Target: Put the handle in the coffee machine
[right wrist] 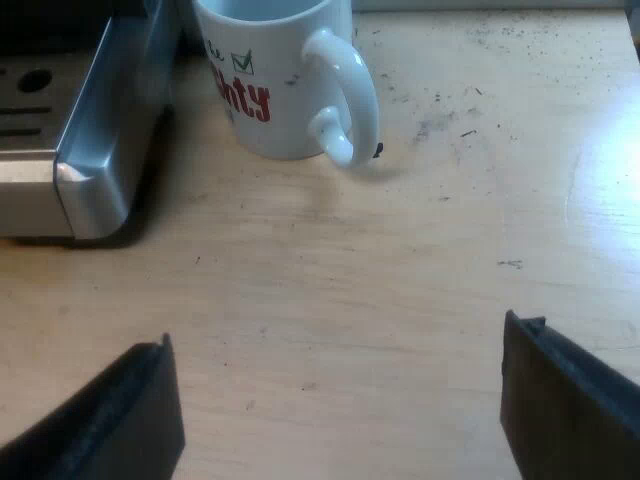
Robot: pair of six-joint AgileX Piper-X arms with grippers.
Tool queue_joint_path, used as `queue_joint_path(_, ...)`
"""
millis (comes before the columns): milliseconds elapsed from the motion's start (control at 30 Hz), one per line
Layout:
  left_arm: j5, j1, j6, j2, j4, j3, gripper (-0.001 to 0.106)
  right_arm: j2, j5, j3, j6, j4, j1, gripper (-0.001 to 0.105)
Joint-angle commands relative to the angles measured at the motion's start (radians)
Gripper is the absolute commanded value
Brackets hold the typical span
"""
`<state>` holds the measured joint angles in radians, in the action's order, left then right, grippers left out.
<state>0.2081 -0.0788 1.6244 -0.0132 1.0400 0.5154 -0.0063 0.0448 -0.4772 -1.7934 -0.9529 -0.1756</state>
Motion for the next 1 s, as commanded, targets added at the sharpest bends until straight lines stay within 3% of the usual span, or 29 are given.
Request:
queue_joint_path(33, 0.0, 0.0, 0.009, -0.105, -0.016, 0.003, 0.077, -0.046, -0.005, -0.005, 0.001, 0.008, 0.001, 0.069)
queue_joint_path(1000, 0.008, 0.0, 0.009, -0.14, -0.025, -0.002, 0.077, -0.046, -0.005, -0.005, 0.001, 0.008, 0.001, 0.069)
